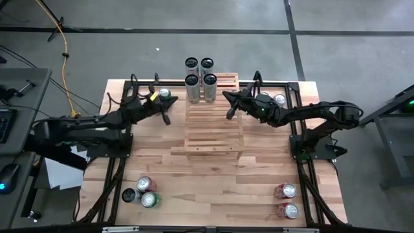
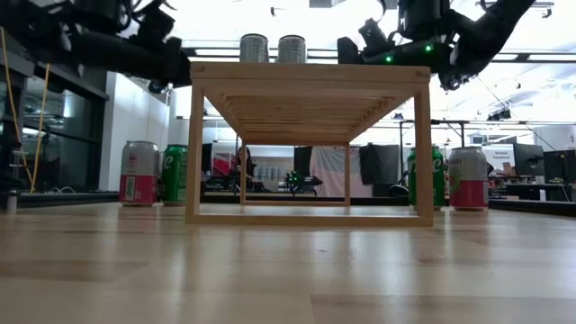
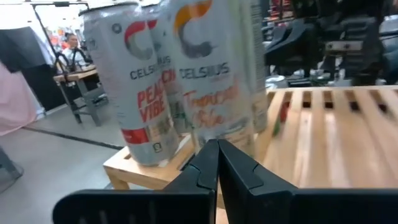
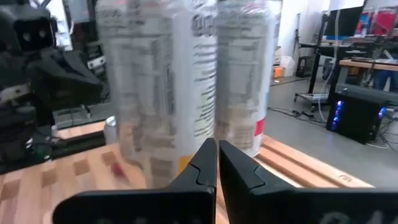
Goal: Place canned beverage on shelf
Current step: Put the white yellow soda can aligned with the other white yellow soda can on the shelf
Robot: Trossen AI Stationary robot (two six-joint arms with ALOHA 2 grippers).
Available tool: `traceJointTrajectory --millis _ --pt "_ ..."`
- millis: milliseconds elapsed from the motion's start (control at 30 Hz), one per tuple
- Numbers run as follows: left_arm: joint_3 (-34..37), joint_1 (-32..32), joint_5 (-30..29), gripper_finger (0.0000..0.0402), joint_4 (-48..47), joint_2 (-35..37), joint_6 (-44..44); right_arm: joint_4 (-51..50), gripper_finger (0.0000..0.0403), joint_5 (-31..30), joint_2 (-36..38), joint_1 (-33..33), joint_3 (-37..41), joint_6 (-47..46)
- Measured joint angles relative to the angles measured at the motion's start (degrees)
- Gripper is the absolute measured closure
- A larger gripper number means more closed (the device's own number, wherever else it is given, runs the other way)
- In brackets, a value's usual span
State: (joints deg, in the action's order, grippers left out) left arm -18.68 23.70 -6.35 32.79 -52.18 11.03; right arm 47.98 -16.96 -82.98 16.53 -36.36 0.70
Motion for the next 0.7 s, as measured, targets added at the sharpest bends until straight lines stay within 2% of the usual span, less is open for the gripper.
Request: traceJointTrajectory --millis 167,400,700 --pt "0.0 2.1 0.3 0.0401 5.7 -5.7 -0.5 1.1 0.0403 1.5 0.0 0.1 -0.1 -1.5" --pt "0.0 3.1 0.5 0.0401 13.6 -13.2 -0.4 -3.7 0.0403 3.1 -0.7 -0.5 -4.0 -2.0" --pt "-0.1 3.4 0.5 0.0401 14.6 -14.8 -0.5 -6.4 0.0403 -0.8 -4.2 -0.3 -6.8 -1.7"
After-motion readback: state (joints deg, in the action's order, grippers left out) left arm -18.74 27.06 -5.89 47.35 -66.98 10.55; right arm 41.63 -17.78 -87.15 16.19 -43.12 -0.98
